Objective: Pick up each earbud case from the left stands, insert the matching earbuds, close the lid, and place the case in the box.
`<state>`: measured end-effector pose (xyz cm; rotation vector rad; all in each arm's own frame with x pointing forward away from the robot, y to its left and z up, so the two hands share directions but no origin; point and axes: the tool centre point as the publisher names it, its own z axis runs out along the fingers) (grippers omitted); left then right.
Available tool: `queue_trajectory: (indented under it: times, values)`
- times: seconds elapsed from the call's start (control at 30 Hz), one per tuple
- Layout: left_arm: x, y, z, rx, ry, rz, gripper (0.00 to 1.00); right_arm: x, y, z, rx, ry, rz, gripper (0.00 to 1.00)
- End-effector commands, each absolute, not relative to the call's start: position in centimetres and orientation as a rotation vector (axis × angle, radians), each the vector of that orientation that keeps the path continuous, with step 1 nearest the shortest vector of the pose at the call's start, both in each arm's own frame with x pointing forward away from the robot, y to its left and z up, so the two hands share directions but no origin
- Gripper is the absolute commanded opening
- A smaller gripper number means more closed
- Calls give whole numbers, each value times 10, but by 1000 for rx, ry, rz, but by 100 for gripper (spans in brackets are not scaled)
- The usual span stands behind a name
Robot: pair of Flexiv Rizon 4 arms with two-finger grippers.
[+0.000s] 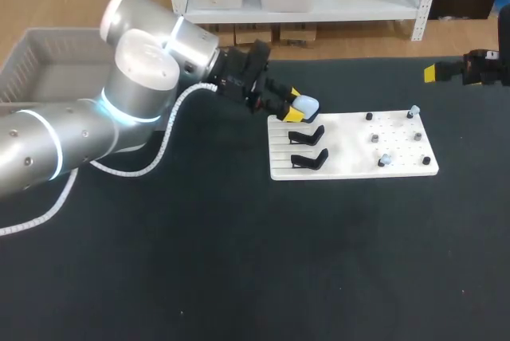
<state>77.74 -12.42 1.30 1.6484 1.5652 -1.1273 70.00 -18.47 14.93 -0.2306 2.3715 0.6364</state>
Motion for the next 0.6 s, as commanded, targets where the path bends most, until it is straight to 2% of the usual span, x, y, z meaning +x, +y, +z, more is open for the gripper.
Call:
queue_trajectory:
  times: [0.03,0.2,0.27,0.4,0.53,0.6]
  values:
    - [781,-126,12,1656,1564,-1132,48,700,-185,150,-231,2372,636,100]
    - [781,-128,10,1677,1568,-1126,46,700,-185,150,-231,2372,636,100]
    - [781,-128,10,1676,1568,-1128,35,700,-185,150,-231,2372,636,100]
    - [781,-129,10,1676,1568,-1127,32,700,-185,150,-231,2372,636,100]
    - [780,-129,11,1679,1571,-1119,3,700,-185,150,-231,2372,636,100]
    - [780,-128,12,1681,1572,-1116,0,700,-185,150,-231,2372,636,100]
